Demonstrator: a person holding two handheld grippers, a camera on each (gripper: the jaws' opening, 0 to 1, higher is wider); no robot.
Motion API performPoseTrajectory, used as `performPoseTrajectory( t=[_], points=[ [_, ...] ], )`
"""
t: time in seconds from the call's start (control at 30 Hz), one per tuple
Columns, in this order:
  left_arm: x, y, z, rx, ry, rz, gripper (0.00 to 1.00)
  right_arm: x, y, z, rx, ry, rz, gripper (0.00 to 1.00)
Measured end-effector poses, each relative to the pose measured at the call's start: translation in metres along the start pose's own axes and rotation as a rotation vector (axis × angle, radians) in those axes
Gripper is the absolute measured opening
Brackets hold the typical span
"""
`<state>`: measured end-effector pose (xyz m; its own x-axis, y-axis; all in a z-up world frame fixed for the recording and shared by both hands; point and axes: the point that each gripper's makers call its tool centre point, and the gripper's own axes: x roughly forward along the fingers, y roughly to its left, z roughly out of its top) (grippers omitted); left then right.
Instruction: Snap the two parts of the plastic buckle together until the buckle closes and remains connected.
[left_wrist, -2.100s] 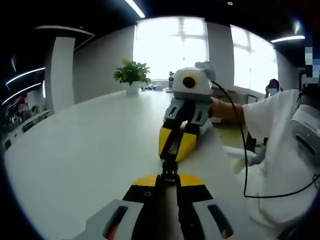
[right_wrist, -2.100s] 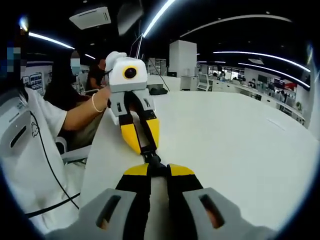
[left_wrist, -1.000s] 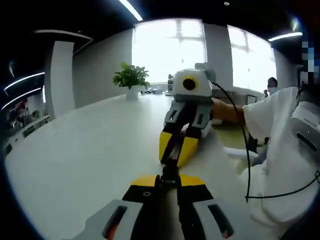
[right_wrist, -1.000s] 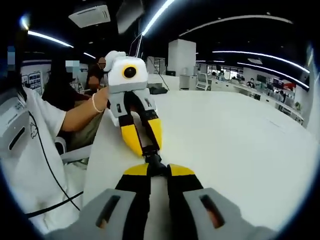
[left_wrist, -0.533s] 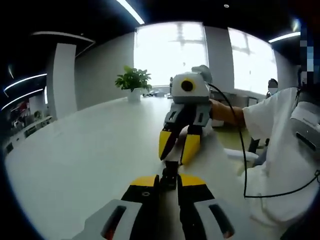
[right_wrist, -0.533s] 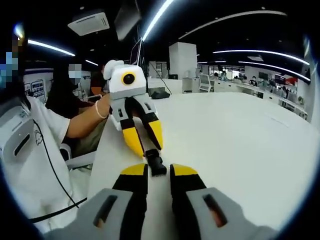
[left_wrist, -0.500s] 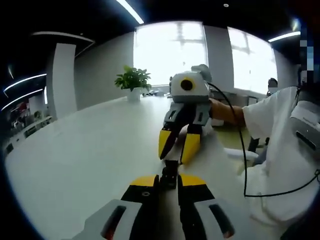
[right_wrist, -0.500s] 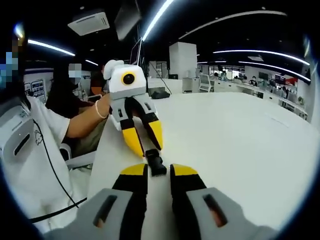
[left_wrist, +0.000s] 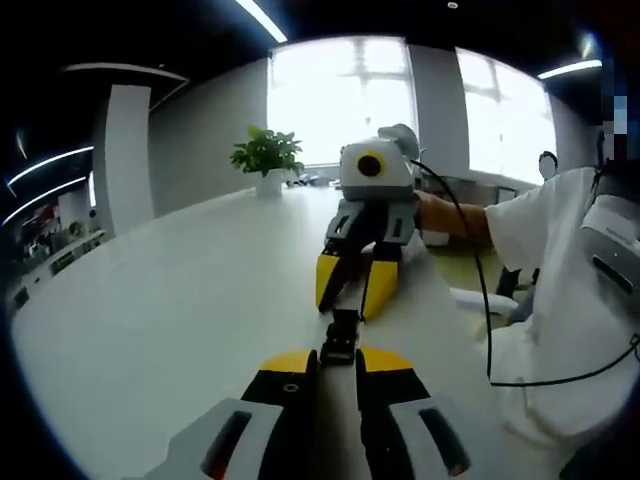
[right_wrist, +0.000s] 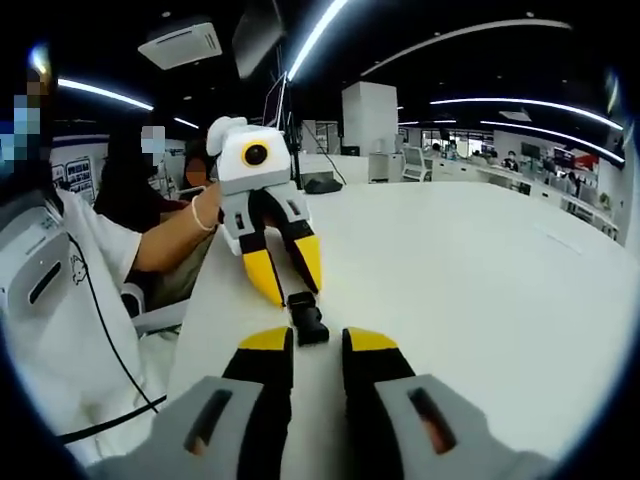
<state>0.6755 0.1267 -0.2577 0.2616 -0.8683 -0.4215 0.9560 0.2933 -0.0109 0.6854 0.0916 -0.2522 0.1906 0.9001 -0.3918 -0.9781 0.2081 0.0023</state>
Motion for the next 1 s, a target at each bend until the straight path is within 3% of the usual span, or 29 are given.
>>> performPoseTrajectory(
  t=[1.0],
  points=[
    [0.002, -0.002, 0.0014, 0.033, -0.007, -0.005, 0.11, 0.0005, -0.0021, -0.0008, -0.045, 0.003, -0.011, 0.12]
  ],
)
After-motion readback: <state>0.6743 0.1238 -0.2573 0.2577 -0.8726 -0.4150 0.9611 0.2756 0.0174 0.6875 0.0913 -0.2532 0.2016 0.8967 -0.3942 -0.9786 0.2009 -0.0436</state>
